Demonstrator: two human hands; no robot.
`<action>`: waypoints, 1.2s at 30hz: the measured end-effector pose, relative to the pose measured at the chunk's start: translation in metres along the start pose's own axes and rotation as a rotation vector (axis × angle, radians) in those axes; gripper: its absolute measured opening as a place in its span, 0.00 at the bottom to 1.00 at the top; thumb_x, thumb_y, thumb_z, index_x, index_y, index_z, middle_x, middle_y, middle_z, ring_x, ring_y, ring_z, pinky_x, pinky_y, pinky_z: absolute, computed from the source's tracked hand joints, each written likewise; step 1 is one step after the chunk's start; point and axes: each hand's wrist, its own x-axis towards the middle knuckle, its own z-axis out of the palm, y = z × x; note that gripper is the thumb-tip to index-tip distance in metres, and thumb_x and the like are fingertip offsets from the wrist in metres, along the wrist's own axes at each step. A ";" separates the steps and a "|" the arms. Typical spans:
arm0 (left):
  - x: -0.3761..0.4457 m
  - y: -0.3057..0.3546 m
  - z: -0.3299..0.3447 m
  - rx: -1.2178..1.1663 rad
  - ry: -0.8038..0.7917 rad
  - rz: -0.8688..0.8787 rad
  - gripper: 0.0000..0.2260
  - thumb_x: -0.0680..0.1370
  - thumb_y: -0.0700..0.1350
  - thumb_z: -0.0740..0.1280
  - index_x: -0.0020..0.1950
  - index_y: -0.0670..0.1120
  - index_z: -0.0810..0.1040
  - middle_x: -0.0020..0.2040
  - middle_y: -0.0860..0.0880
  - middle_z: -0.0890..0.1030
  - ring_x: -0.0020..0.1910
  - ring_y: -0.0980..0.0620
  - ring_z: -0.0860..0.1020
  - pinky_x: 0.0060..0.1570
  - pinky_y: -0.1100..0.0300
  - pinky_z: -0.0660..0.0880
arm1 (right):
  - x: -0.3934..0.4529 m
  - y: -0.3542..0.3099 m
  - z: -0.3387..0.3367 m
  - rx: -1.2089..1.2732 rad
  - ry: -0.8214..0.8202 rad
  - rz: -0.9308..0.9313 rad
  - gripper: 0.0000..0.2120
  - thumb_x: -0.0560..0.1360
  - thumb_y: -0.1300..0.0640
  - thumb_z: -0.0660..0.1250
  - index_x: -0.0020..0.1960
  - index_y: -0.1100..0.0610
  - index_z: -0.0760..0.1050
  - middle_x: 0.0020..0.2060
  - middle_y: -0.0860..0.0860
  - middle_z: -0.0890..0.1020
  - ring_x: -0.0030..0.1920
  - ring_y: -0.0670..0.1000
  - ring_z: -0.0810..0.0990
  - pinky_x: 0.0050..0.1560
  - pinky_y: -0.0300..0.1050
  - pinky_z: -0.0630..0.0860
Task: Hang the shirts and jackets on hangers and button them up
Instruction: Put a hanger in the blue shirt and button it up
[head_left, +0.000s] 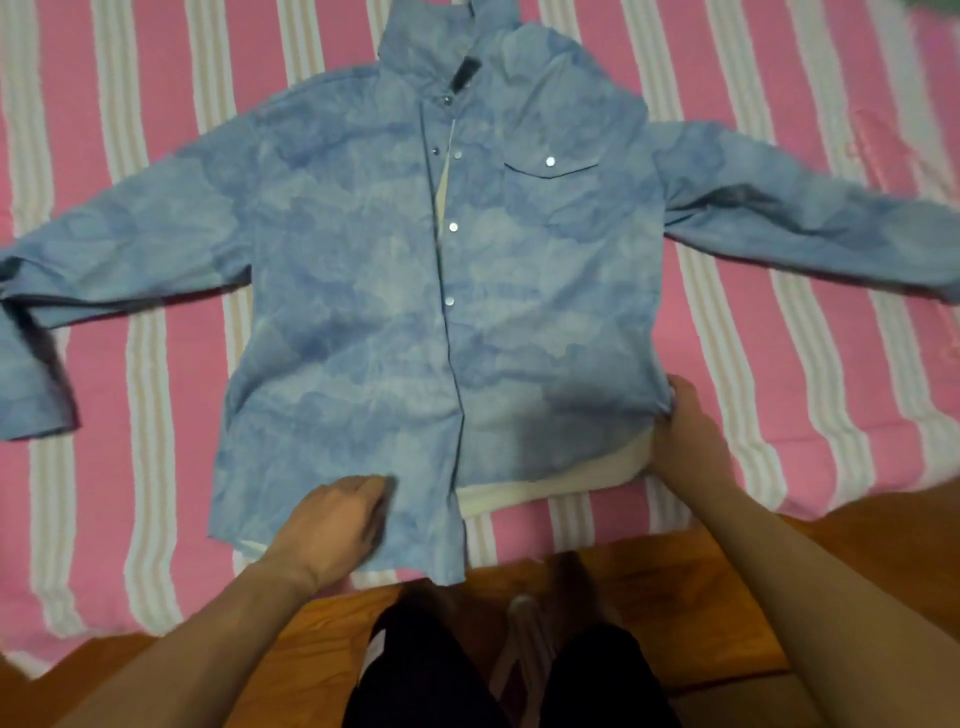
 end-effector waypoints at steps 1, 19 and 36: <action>0.000 0.005 -0.002 -0.001 0.028 0.011 0.09 0.80 0.52 0.58 0.46 0.49 0.74 0.41 0.47 0.79 0.42 0.42 0.80 0.39 0.51 0.78 | -0.003 0.018 -0.016 -0.152 0.066 0.004 0.21 0.79 0.60 0.61 0.71 0.53 0.64 0.51 0.56 0.79 0.49 0.61 0.79 0.48 0.53 0.73; 0.024 0.028 -0.026 0.205 -0.119 -0.600 0.13 0.80 0.46 0.62 0.63 0.45 0.77 0.59 0.41 0.73 0.58 0.38 0.73 0.54 0.46 0.75 | -0.015 -0.071 0.074 0.285 -0.310 -0.099 0.11 0.77 0.62 0.66 0.58 0.62 0.78 0.46 0.54 0.81 0.50 0.53 0.78 0.52 0.36 0.74; 0.351 0.056 -0.157 0.871 -0.181 0.555 0.21 0.81 0.49 0.65 0.74 0.55 0.66 0.72 0.49 0.68 0.68 0.44 0.71 0.60 0.48 0.73 | 0.005 -0.056 0.067 0.370 -0.494 -0.065 0.14 0.76 0.55 0.73 0.35 0.54 0.72 0.30 0.47 0.72 0.33 0.44 0.68 0.36 0.41 0.65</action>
